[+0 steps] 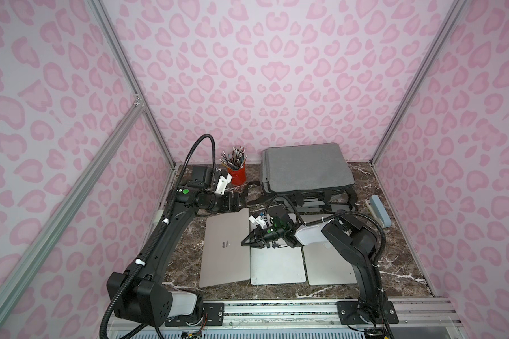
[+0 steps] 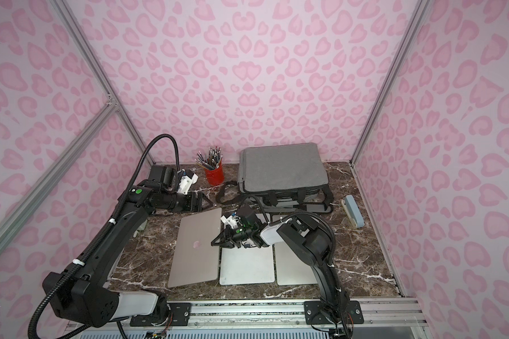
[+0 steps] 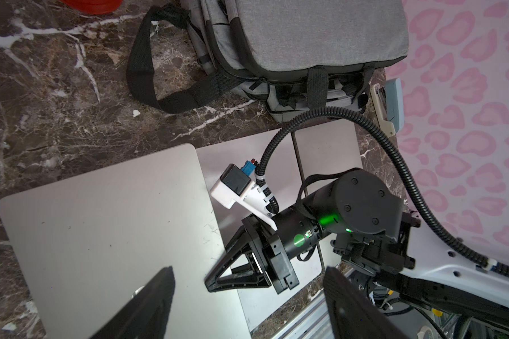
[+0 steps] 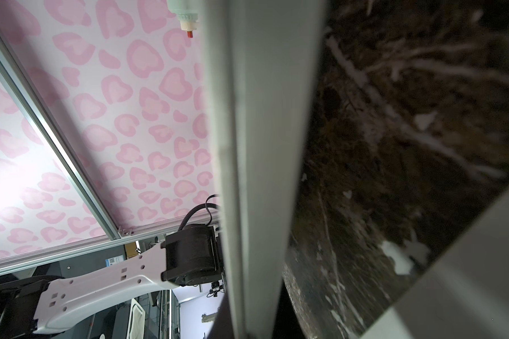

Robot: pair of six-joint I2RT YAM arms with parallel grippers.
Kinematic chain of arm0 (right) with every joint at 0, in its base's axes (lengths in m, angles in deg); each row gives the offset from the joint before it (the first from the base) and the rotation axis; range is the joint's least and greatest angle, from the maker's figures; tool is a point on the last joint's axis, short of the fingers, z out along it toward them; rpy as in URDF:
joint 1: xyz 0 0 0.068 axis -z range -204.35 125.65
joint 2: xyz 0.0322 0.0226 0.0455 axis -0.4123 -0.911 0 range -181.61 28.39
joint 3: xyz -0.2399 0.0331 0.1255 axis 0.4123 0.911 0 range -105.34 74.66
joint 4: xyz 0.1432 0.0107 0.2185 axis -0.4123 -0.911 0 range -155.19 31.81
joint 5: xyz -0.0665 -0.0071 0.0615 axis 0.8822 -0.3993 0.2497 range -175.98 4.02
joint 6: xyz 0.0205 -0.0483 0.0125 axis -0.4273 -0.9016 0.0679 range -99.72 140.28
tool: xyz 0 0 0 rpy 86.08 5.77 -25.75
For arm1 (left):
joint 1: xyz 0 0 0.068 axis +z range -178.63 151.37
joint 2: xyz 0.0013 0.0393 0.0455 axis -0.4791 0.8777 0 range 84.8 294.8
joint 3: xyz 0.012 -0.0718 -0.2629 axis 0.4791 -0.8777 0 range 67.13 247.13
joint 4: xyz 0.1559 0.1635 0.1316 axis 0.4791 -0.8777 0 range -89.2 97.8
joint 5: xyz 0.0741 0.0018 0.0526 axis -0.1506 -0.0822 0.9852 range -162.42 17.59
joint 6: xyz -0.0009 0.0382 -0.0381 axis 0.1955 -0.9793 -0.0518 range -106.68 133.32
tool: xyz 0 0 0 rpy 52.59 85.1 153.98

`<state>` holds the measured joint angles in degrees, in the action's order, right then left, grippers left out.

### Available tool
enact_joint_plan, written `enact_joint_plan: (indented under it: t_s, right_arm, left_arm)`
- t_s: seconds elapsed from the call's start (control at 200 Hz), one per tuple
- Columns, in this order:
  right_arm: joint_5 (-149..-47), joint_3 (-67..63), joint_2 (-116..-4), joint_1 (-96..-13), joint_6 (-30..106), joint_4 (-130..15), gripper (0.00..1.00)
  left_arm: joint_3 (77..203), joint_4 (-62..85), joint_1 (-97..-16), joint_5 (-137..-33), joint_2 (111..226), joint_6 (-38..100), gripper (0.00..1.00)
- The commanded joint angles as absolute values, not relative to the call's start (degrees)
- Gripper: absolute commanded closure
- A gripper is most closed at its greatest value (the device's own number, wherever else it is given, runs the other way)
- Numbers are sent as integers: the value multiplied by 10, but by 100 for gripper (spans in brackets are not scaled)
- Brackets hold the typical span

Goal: Open the zippered laptop bag and take out the laptop
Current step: Place the laptop at the center of the board.

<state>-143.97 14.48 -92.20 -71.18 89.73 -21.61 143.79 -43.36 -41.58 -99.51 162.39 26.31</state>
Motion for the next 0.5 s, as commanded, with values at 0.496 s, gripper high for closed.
enact_joint_plan:
  t_s: [0.496]
  right_arm:
    - [-1434,150,-935,-724,894,-157,75]
  left_arm:
    - [1426,-426,-411,-1016,1625,257,17]
